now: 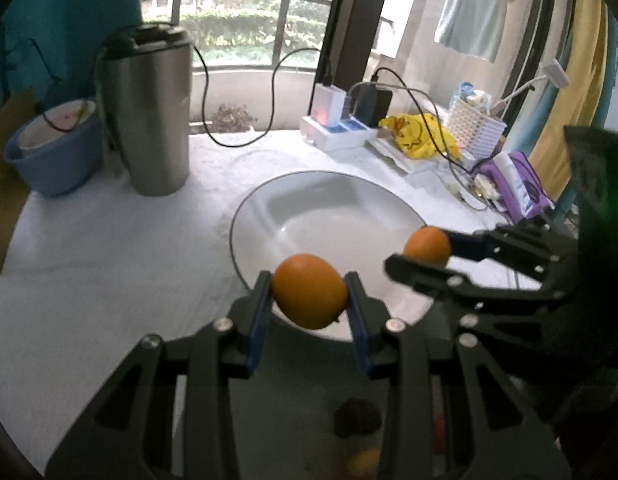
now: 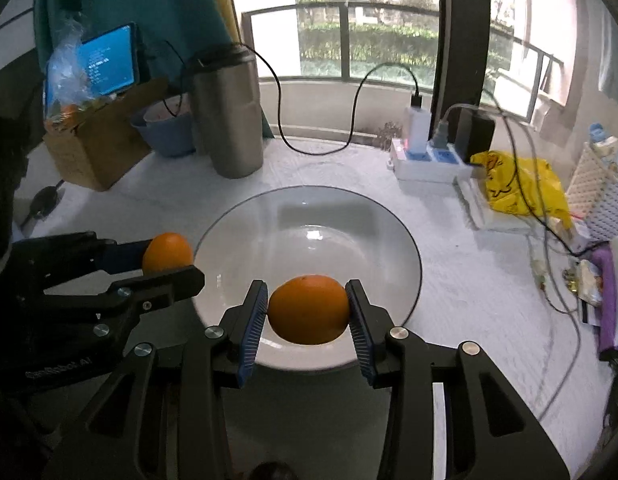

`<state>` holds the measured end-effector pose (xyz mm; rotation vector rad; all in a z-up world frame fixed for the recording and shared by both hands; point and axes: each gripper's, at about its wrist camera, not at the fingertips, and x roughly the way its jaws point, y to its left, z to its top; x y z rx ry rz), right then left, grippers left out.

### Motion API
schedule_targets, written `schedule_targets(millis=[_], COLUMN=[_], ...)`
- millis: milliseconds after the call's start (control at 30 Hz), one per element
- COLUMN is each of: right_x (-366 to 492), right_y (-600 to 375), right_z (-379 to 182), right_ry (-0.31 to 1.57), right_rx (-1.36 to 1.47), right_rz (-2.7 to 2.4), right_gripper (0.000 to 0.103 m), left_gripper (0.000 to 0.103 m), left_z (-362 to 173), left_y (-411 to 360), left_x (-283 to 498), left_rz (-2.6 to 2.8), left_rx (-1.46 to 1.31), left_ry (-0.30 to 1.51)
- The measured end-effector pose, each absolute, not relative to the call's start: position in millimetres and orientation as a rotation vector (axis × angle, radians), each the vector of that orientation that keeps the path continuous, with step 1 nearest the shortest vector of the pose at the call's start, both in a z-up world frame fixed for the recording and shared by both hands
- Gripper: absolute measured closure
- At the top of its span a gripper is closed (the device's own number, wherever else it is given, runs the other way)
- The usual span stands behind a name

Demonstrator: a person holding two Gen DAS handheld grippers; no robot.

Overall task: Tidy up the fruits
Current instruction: 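Carry both oranges into the white bowl and open both tools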

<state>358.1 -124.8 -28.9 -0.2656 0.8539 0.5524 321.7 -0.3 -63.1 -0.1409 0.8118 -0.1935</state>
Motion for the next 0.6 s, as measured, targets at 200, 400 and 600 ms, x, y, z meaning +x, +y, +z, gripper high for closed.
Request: schedule_targets(millis=[200, 400, 600], right_x=[389.1, 408.7, 413.7], right_y=[-119.1, -115.8, -119.5], right_z=[-44.0, -47.1, -46.4], right_ry=[0.923, 0.936, 0.937], right_rx=[-0.233, -0.228, -0.211], right_rz=[0.545, 0.537, 0.527], right_gripper=[0.060, 0.060, 0.052], left_gripper=[0.066, 0.065, 0.058], left_z=[-74.3, -81.4, -80.7], left_y=[3.1, 4.8, 6.9], left_x=[350.4, 365.8, 369.6], left_rz=[-0.216, -0.226, -0.221], left_rx=[-0.178, -0.206, -0.217], left_ry=[0.867, 0.900, 0.893])
